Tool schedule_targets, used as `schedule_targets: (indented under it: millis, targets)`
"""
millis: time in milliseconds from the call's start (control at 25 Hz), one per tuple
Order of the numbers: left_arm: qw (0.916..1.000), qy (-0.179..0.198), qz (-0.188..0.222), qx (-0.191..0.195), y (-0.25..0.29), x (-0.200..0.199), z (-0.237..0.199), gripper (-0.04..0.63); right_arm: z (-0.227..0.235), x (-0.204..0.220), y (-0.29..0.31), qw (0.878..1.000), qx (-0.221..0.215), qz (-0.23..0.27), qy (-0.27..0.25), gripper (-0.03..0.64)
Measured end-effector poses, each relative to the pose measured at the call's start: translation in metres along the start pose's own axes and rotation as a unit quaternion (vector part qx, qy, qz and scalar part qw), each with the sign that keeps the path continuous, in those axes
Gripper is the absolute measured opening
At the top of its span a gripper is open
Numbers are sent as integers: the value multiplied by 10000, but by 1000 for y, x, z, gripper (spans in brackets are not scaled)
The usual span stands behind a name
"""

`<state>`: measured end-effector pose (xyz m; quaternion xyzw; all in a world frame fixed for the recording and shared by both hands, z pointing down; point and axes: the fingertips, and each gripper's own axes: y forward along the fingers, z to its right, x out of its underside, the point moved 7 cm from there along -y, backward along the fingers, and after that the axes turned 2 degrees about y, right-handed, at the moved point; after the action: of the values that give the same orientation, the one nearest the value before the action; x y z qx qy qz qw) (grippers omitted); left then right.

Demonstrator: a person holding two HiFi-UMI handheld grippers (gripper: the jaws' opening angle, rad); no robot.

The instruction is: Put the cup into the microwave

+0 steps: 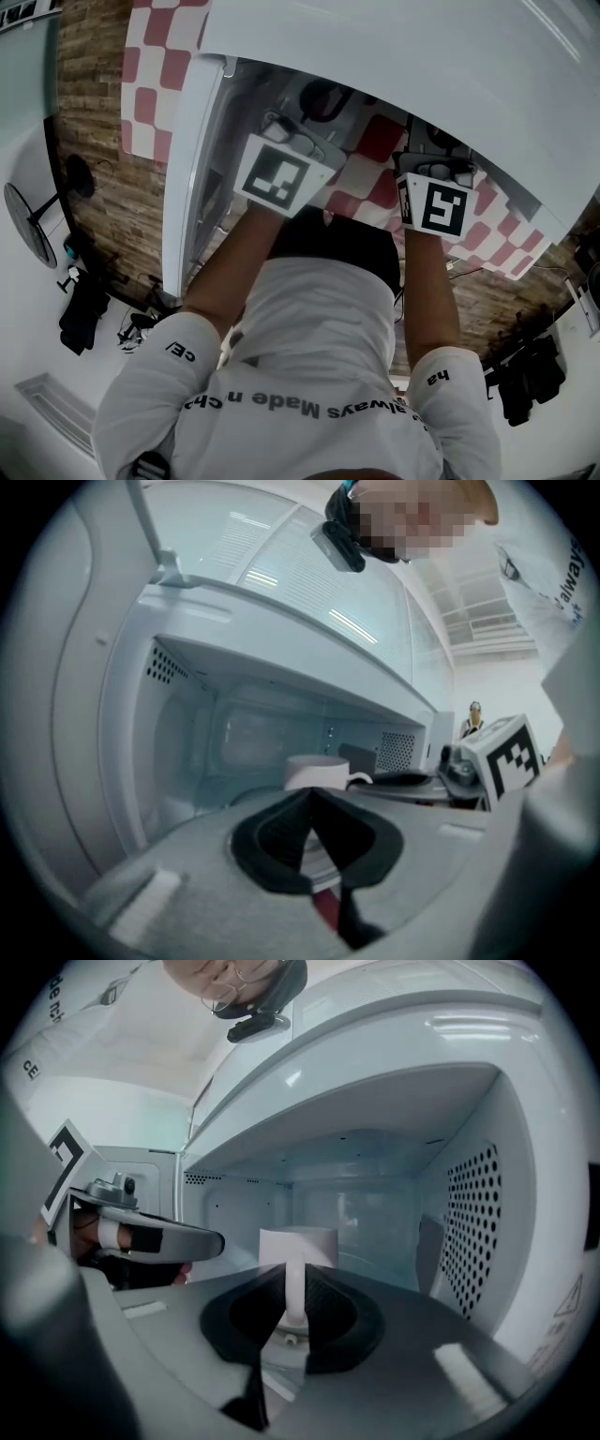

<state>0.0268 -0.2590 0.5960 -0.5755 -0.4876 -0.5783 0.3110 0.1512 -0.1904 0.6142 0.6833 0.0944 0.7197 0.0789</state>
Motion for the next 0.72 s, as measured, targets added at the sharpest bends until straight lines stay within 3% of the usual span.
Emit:
schedule_targets:
  millis: [440, 720]
  targets:
    - [10000, -1, -65, 9, -25, -19, 18, 4, -1, 1, -19, 9986, 173, -410, 299, 71]
    - [9999, 78, -60, 86, -41, -42, 36, 5, -1, -21, -47, 9979, 219, -554, 269, 74]
